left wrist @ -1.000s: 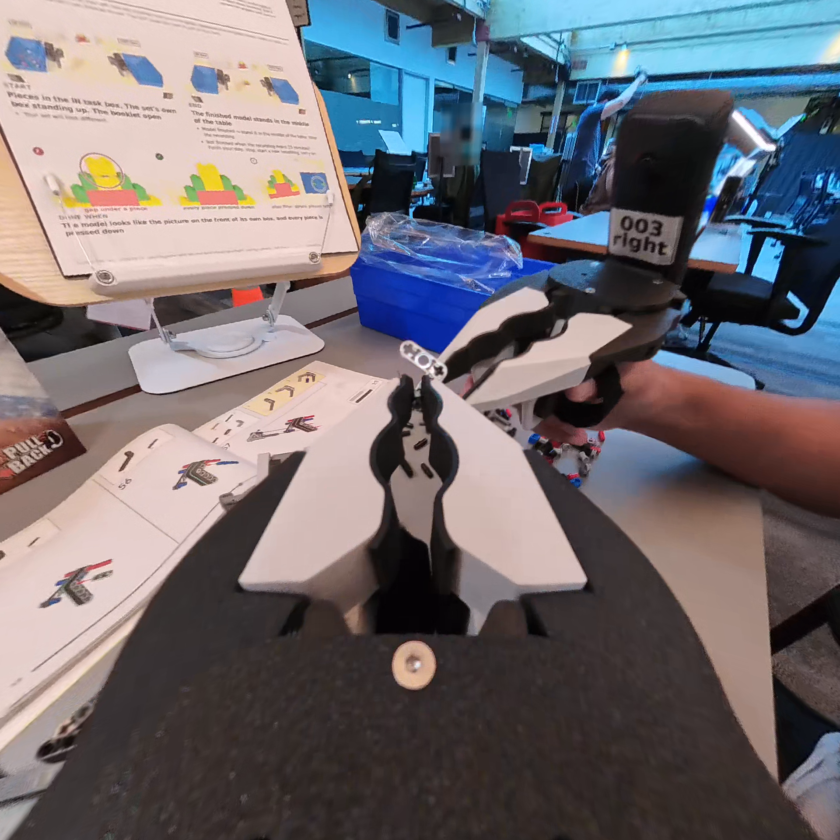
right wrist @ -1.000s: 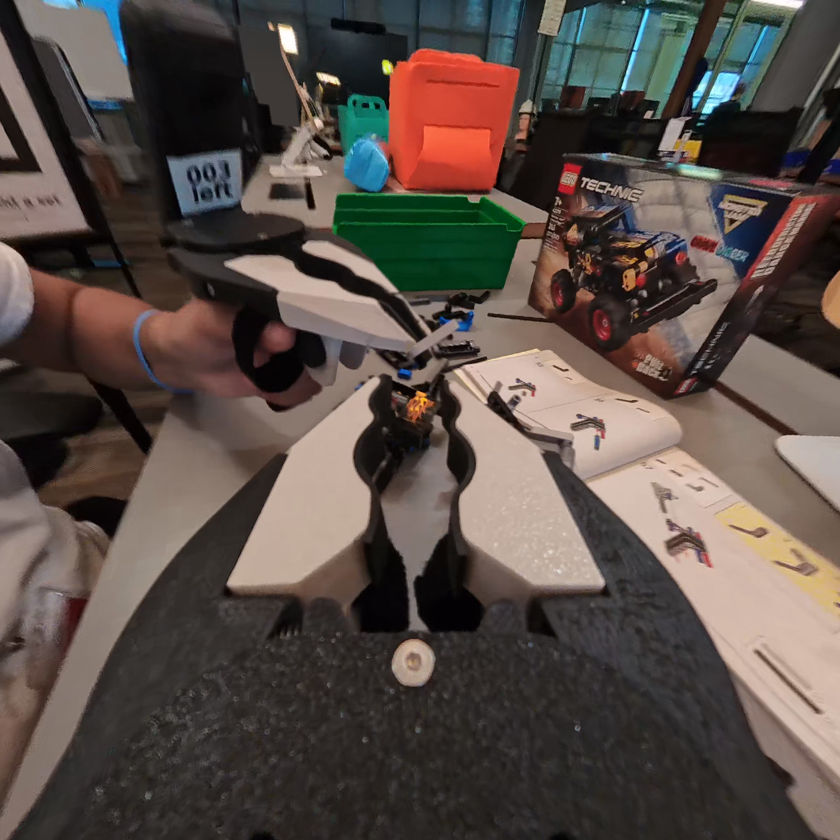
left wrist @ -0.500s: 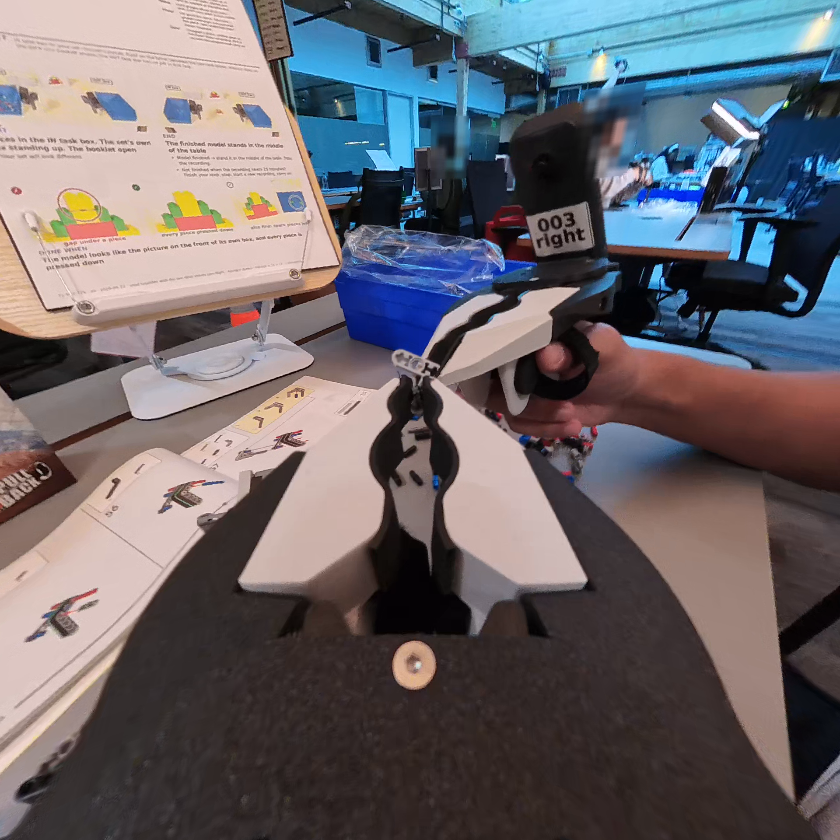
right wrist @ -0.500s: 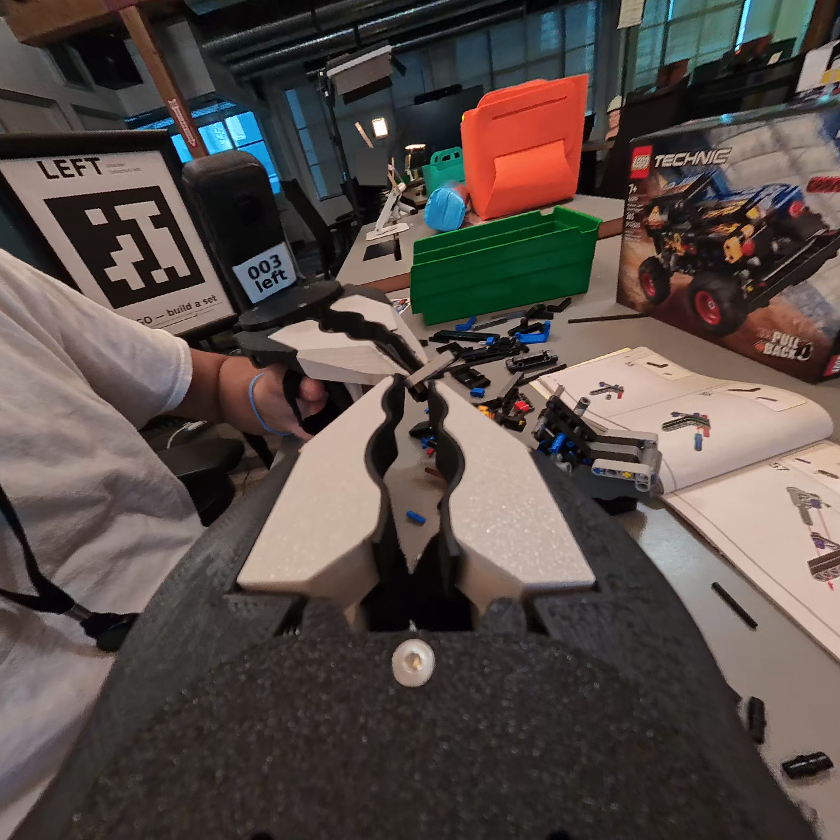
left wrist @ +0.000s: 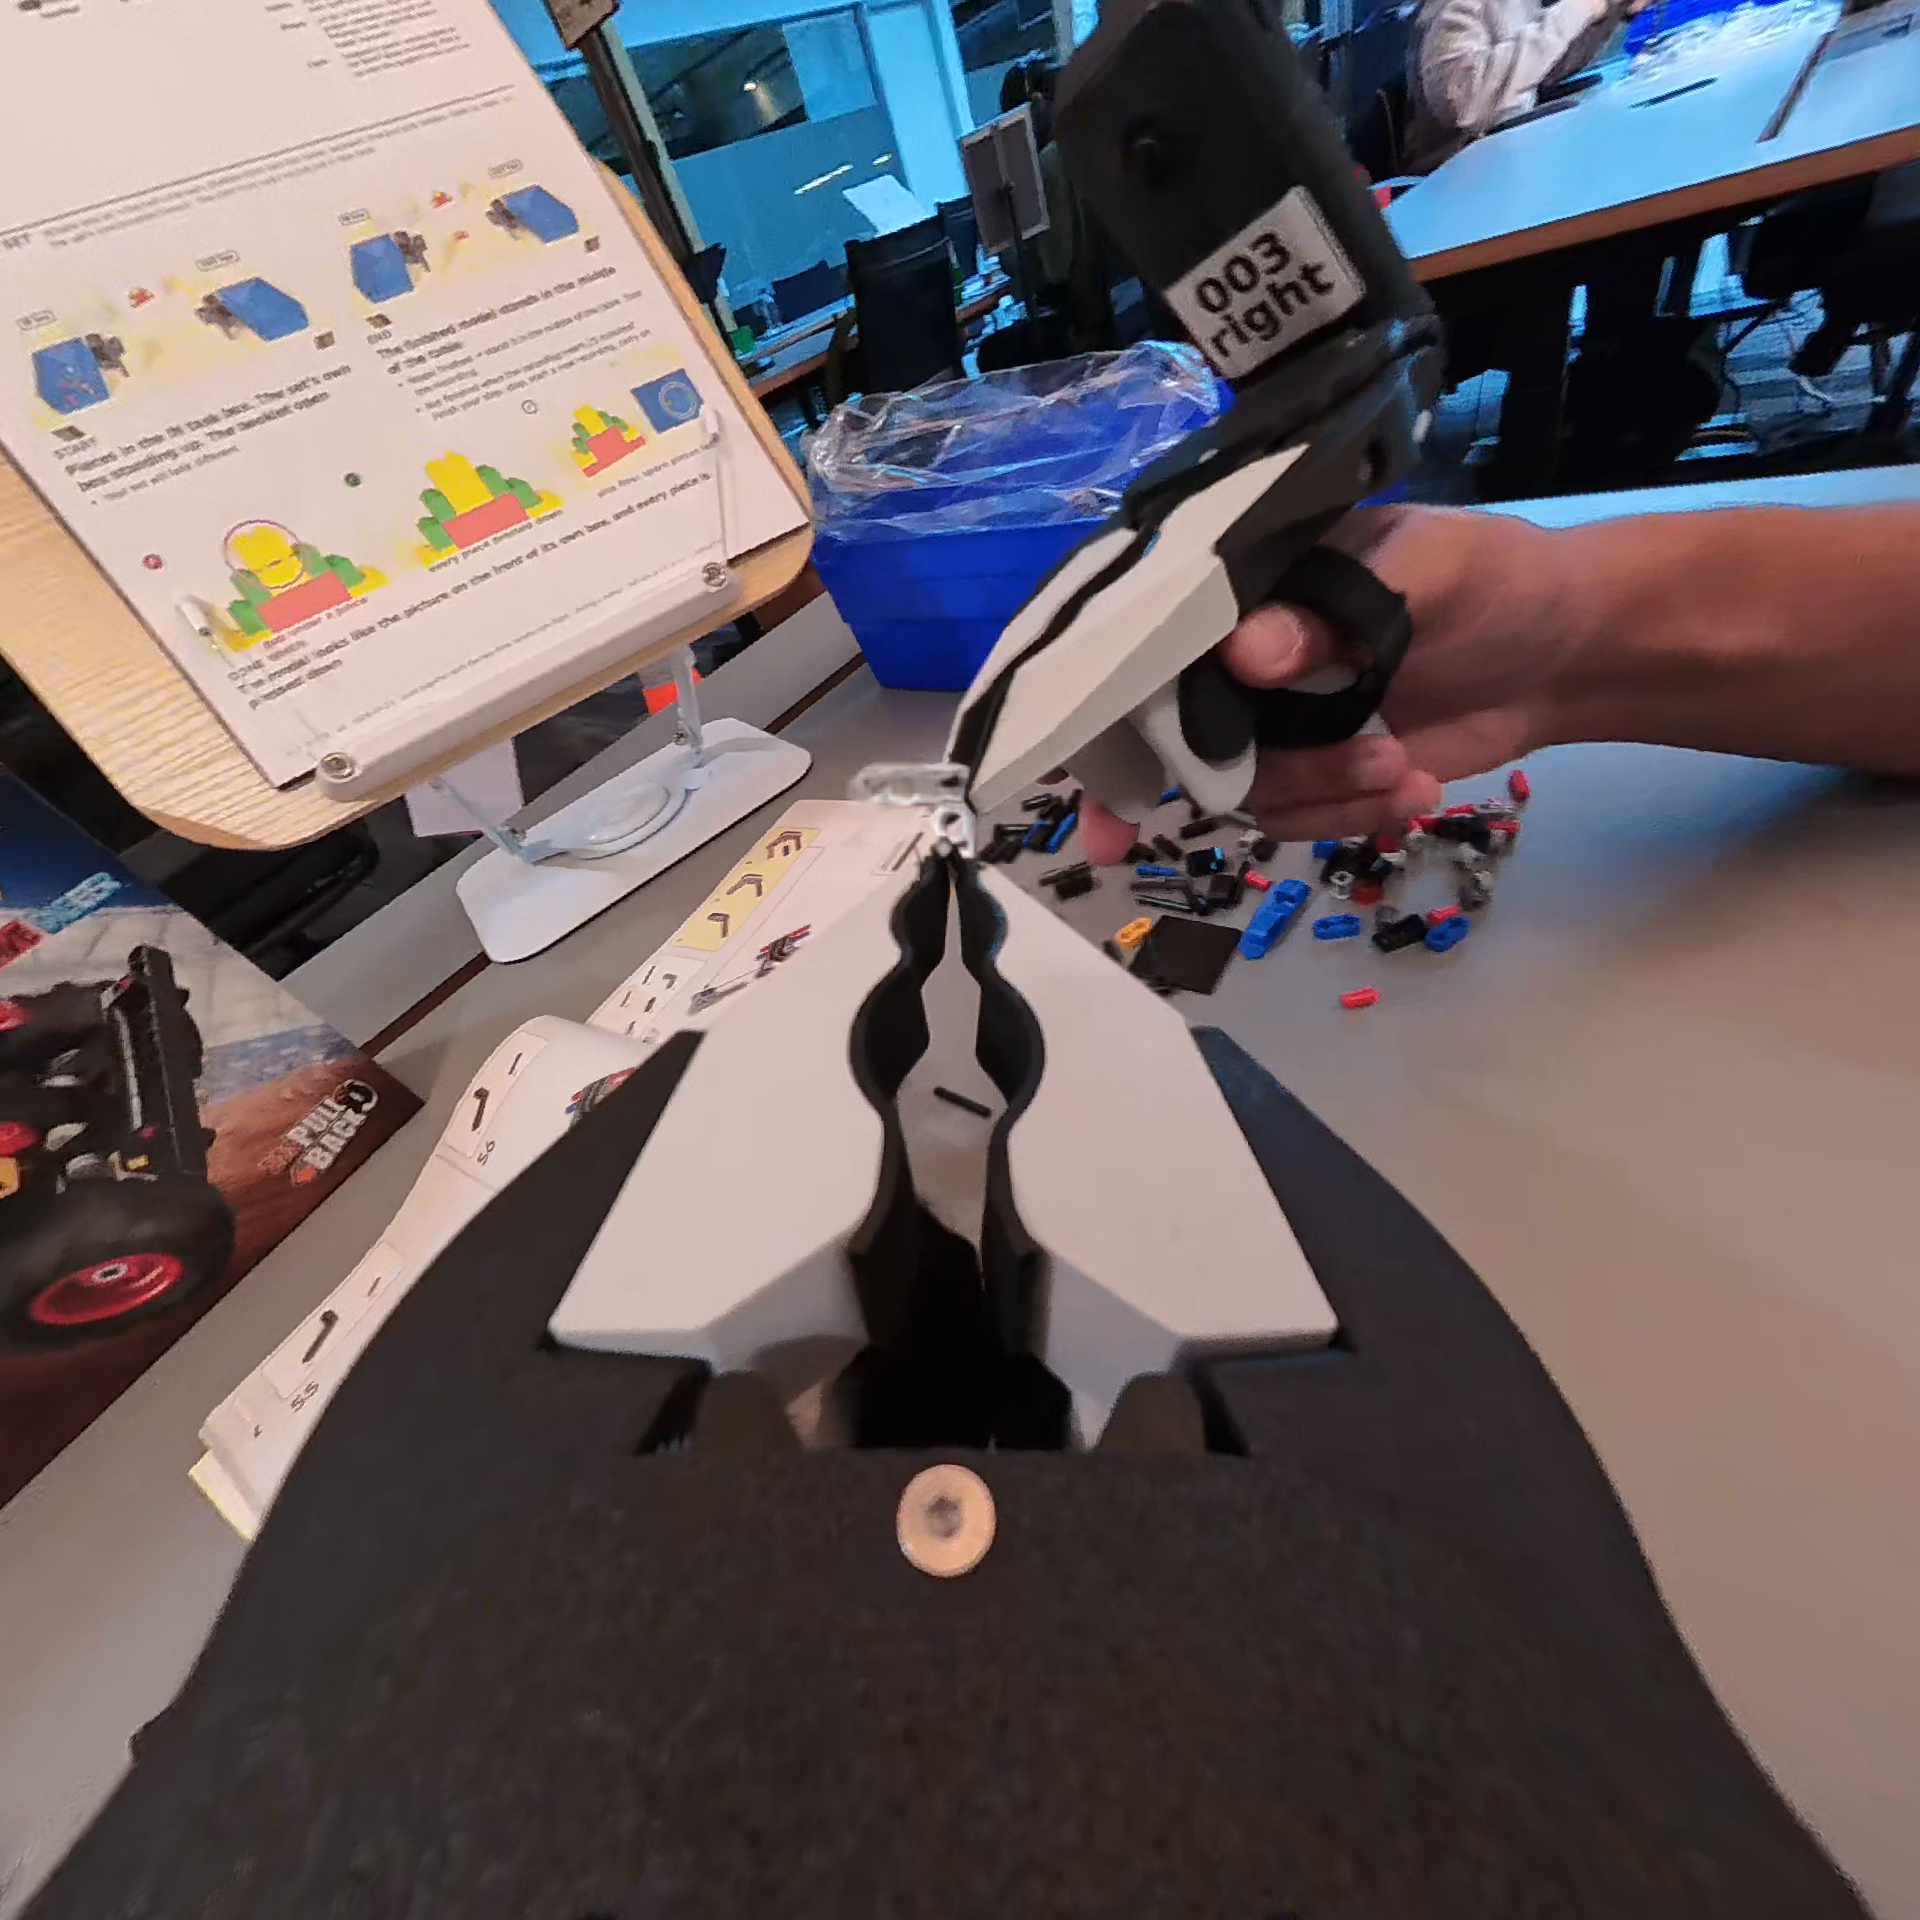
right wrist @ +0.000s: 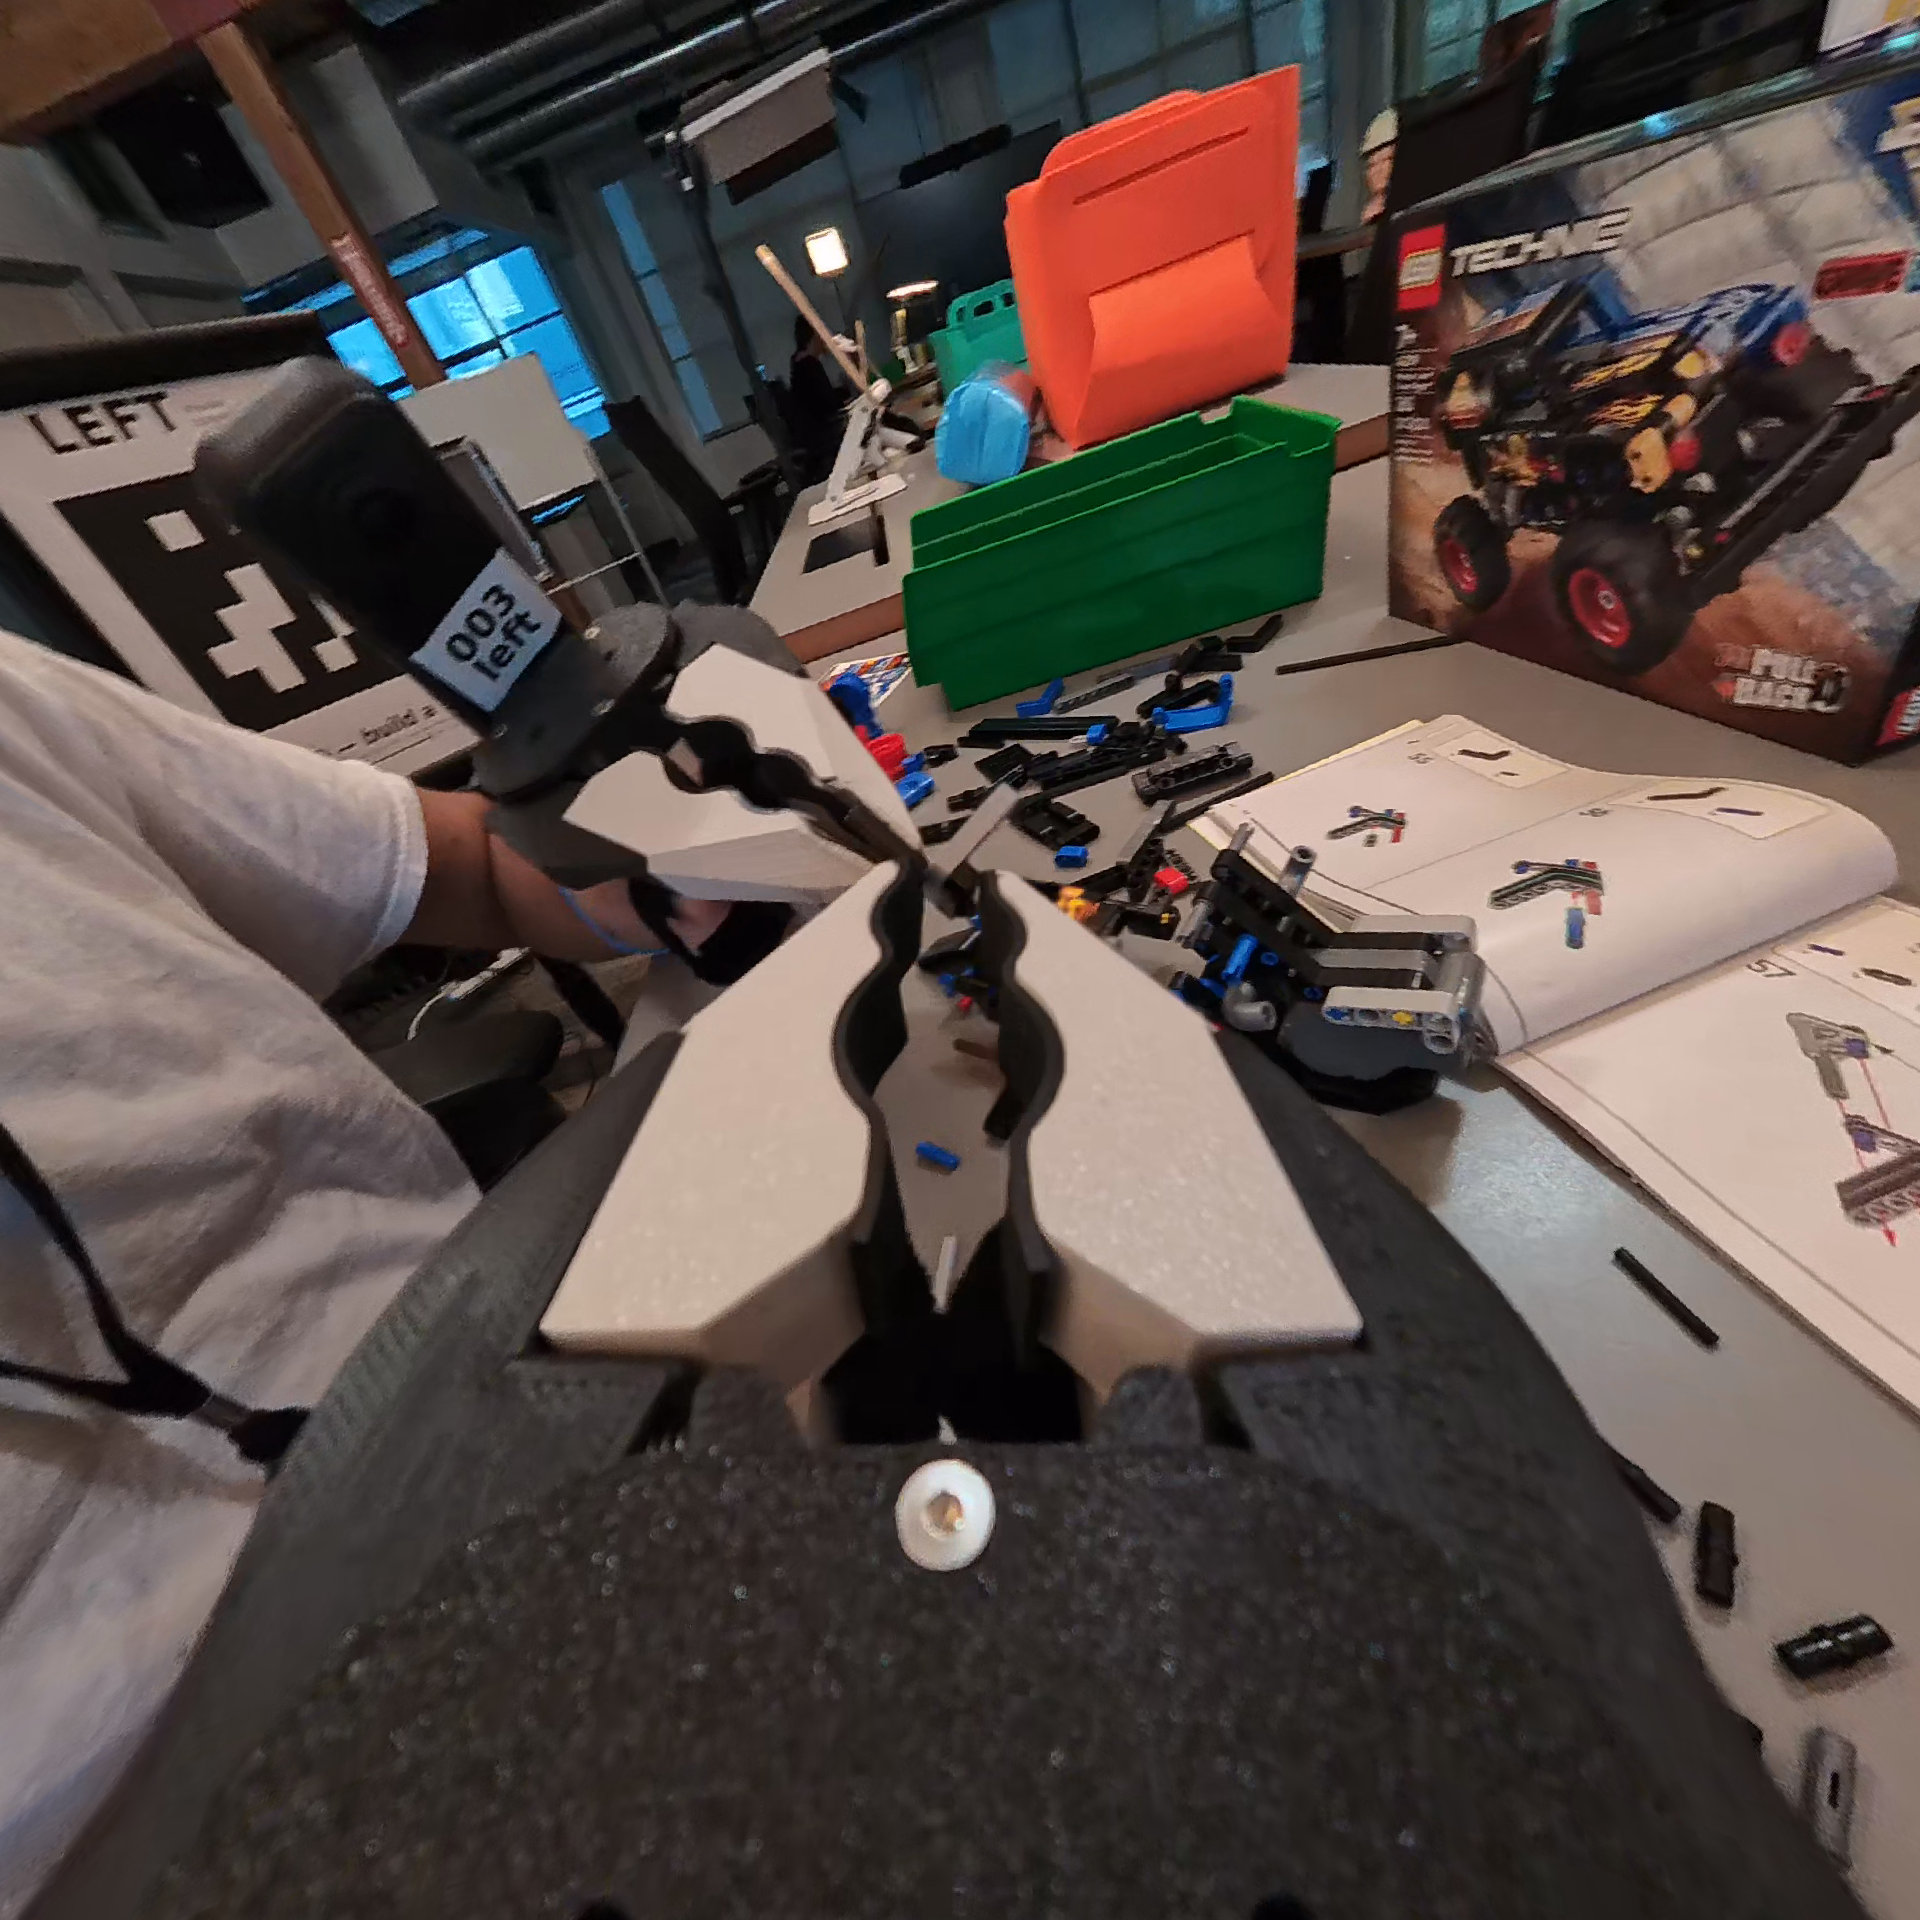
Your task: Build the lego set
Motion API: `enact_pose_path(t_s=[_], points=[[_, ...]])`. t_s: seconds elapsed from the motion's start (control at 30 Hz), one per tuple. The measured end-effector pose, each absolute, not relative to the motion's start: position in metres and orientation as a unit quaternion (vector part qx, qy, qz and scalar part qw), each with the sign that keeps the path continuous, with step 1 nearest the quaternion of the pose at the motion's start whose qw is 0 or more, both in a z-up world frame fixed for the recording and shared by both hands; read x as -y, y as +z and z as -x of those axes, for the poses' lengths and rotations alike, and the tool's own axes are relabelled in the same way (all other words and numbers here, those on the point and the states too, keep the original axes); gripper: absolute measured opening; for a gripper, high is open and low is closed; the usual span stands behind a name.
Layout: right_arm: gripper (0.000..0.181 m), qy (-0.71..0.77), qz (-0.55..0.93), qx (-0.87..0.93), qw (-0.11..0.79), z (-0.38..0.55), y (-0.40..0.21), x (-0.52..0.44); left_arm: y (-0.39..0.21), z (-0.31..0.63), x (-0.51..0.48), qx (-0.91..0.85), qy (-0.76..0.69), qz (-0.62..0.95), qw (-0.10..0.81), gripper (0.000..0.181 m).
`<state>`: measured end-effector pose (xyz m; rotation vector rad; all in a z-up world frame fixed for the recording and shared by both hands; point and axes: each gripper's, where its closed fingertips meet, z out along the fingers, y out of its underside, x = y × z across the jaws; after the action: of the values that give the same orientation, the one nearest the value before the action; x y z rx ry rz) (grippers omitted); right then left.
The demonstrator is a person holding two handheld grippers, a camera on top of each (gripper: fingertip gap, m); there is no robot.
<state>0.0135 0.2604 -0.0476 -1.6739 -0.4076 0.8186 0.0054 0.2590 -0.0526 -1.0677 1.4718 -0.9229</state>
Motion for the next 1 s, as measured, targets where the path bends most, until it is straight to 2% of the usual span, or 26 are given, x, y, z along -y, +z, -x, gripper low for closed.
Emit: enact_pose_path(t_s=[0.4,0.57,0.83,1.0], points=[[0.018,0.305,0.752,0.086,0.577,-0.028,-0.064,-0.281,-0.057,-0.013,-0.278,-0.566,-0.374,0.498,0.540,0.000],[0.009,0.377,0.722,0.058,0.577,-0.020,-0.056,-0.280,-0.057,-0.018,-0.273,-0.564,-0.364,0.493,0.554,0.000],[0.006,0.354,0.724,0.059,0.589,-0.024,-0.055,-0.280,-0.069,-0.022,-0.263,-0.591,-0.361,0.485,0.534,0.000],[0.006,0.305,0.739,0.056,0.598,-0.047,-0.057,-0.281,-0.065,-0.007,-0.274,-0.618,-0.353,0.457,0.533,0.018]])
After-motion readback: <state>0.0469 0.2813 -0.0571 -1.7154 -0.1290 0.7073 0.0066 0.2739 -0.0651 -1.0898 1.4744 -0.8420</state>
